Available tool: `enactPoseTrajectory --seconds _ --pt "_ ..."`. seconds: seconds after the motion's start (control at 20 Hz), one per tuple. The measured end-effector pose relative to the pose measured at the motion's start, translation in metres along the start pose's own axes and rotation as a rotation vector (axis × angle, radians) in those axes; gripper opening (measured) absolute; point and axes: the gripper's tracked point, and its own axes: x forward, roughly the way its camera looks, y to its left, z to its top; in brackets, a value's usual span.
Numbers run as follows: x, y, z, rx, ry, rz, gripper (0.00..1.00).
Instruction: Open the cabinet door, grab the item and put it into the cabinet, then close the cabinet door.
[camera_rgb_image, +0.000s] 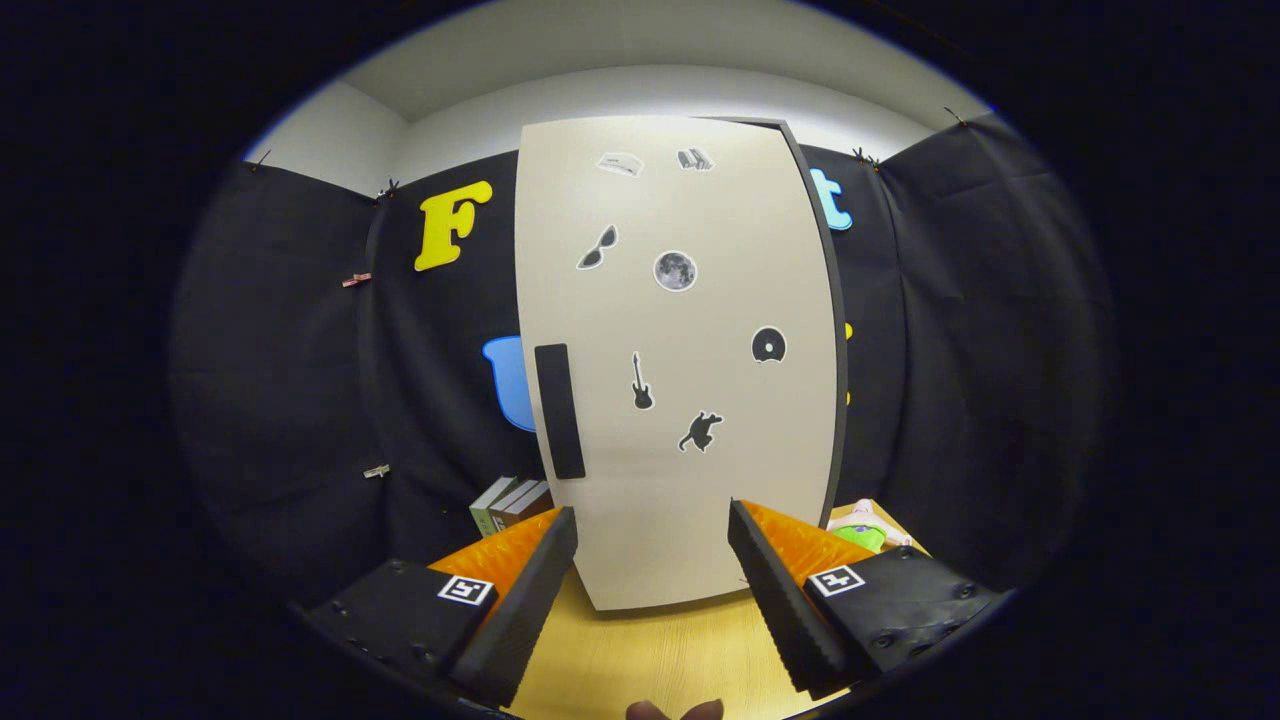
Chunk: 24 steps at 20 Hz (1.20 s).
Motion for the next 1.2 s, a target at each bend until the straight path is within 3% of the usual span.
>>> enactPoseTrajectory --seconds 1.2 --pt "-0.0007 -0.0005 -0.0001 0.000 -0.005 0.008 0.98"
